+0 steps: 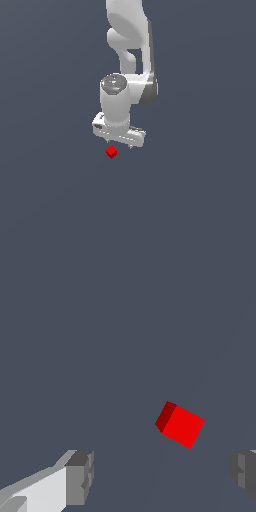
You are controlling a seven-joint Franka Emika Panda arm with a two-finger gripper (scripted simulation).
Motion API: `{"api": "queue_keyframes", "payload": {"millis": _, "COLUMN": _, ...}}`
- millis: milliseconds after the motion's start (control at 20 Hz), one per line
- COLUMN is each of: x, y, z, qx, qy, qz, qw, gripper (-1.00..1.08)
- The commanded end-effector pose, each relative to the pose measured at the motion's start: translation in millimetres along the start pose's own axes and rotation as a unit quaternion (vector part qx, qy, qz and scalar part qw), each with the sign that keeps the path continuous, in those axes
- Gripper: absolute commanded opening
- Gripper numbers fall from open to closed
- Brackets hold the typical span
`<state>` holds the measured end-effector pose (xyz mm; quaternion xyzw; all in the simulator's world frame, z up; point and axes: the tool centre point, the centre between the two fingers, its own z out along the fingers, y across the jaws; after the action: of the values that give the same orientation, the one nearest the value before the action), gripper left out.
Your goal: Pick up the red cube and move it to a goal position.
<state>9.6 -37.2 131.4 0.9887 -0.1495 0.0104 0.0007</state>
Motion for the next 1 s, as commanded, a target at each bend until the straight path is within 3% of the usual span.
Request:
{"api": "queue_keyframes", "payload": {"millis": 0, "x": 0.7, "y": 9.1, "z": 19.5, "qx": -0.001, "qy": -0.002, "qz": 0.043, "qw": 0.9991, "gripper": 1.0}}
{"api": "queue_keyframes", "payload": {"millis": 500, "x": -3.0, "y": 39.5, "z": 86.8, "qx": -0.004, "qy": -0.007, "qz": 0.194, "qw": 0.981, "gripper": 1.0}}
{"api": "queue_keyframes", "payload": {"millis": 950, "x": -6.8, "y": 49.3, "z": 110.8, "qx": -0.004, "qy": -0.01, "qz": 0.246, "qw": 0.9692, "gripper": 1.0}}
